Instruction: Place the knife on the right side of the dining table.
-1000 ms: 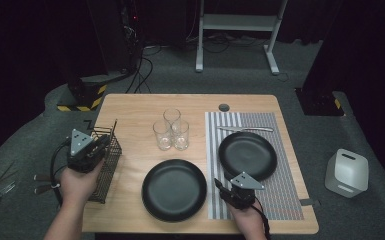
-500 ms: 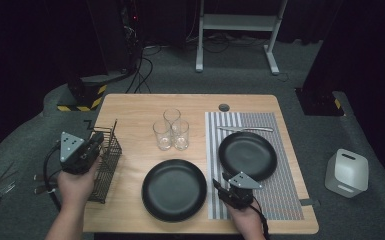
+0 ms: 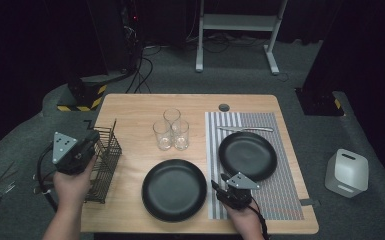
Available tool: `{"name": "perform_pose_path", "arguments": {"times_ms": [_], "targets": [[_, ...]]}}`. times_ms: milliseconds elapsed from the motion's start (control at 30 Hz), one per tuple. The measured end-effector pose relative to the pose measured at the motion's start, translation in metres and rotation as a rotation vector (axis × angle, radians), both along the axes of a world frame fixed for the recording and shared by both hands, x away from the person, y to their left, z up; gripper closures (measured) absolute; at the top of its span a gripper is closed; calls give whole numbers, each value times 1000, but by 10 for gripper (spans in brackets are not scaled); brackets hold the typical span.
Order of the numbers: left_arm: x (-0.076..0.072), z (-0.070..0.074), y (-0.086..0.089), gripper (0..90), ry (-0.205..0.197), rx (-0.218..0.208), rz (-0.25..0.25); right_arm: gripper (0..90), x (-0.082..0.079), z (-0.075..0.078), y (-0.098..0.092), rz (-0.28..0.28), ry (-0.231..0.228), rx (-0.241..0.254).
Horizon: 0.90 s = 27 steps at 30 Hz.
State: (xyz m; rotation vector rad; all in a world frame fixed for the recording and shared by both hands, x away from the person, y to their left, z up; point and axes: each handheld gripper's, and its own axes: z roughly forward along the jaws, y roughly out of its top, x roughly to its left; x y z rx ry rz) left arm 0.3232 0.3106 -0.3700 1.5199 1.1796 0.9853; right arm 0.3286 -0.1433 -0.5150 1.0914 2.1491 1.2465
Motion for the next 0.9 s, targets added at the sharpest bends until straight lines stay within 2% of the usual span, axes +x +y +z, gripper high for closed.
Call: {"name": "perform_pose_path", "arguments": {"times_ms": [67, 200, 333, 433, 633, 700, 800, 900], "targets": [[-1, 2, 0, 867, -3, -4, -5, 535, 0, 0, 0, 0, -1, 1], [-4, 4, -2, 867, -20, 19, -15, 534, 0, 0, -2, -3, 0, 6], [-3, 1, 2, 868, -17, -2, -17, 534, 0, 1, -2, -4, -3, 8], [-4, -2, 6, 868, -29, -13, -27, 534, 0, 1, -2, -7, -3, 8], [-7, -4, 8, 869, -65, -11, -45, 535, 0, 0, -2, -9, -2, 4], [-9, -5, 9, 868, -93, -30, -60, 535, 0, 0, -2, -8, -2, 0], [-9, -6, 9, 867, -93, -50, -65, 535, 0, -1, -1, -9, 0, -3], [-10, -6, 8, 867, -97, -54, -59, 535, 0, -1, 0, -10, 2, -4]]}}
